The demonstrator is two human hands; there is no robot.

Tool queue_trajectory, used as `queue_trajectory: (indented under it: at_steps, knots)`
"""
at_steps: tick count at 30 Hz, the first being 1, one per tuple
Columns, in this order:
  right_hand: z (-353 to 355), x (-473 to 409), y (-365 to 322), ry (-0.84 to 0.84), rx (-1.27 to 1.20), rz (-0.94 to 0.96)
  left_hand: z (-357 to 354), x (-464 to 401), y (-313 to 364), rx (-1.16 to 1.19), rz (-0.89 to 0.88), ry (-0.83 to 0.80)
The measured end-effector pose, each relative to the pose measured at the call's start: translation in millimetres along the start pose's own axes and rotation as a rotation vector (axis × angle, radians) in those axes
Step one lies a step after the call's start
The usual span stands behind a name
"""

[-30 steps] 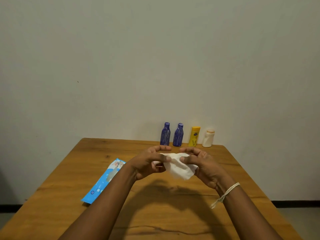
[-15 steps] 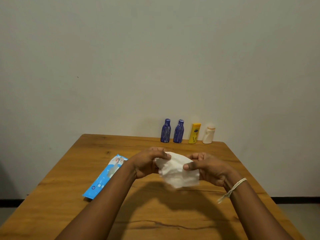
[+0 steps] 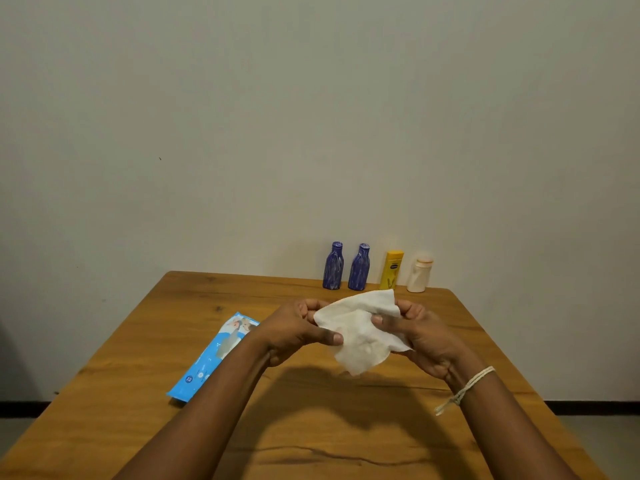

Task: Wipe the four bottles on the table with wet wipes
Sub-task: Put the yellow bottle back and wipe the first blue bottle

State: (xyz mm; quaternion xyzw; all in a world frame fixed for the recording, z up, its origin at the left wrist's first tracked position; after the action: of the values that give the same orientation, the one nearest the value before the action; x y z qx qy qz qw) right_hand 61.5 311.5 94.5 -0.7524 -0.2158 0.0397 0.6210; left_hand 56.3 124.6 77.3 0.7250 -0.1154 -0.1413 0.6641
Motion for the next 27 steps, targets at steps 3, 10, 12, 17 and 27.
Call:
queue_trajectory:
  at_steps: [3,10,12,17,27]
  knots:
    - [-0.4,1.0,-7.7,-0.006,0.061,0.044,6.8,0.0,4.4,0.026,-0.067,0.043]
    - [-4.0,7.0,-23.8,0.009,0.312,0.058,9.0,3.8,25.9,-0.109,-0.226,0.025]
    - [-6.0,10.7,-27.5,-0.008,0.335,0.058,9.0,7.9,36.8,-0.163,-0.277,0.040]
    - [-11.3,15.9,-33.7,-0.053,0.394,0.063,8.4,8.4,55.2,-0.221,-0.346,-0.025]
    - [-29.4,32.0,-54.7,0.012,0.826,0.076,-14.2,8.7,27.2,-0.008,0.026,-0.204]
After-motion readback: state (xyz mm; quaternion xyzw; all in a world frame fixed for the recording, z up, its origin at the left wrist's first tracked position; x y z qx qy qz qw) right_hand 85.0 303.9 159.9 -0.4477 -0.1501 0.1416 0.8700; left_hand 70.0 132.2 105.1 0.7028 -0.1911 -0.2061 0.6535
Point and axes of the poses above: each hand's wrist, its own x-axis away from the middle knuckle, its own z-axis out of the back of the hand, y = z × x, the point moved 7 cm from there along -x, towards the middle knuckle, and after that the axes turned 8 degrees about -z, right-handed, at the moved point
